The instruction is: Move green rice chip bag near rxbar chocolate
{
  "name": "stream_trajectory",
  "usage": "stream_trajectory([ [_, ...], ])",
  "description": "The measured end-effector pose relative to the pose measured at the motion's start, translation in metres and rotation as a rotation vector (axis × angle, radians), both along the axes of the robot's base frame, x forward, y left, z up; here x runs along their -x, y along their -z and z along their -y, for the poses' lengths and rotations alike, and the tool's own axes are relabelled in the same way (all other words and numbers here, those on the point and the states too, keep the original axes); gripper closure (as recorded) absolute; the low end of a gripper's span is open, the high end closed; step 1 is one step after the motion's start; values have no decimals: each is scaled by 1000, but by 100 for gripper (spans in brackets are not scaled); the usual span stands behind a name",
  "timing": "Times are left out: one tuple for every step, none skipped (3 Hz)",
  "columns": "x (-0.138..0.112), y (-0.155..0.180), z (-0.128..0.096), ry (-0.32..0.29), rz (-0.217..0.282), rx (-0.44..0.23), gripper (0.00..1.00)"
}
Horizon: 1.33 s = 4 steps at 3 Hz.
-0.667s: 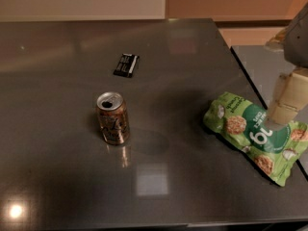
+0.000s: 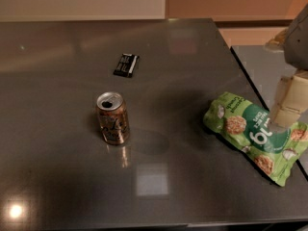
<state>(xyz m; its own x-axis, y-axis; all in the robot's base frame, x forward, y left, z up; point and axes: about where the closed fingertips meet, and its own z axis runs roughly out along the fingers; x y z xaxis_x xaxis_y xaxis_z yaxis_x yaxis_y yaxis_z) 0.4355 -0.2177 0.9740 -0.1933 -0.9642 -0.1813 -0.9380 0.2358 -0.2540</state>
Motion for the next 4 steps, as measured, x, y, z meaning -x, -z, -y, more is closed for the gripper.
stream_trajectory([
  [7,11,8,-61,-20,48,0],
  [17,26,16,-148,-36,103,0],
  [24,47,26,-237,-68,151,0],
  [20,65,40,-244,-90,161,0],
])
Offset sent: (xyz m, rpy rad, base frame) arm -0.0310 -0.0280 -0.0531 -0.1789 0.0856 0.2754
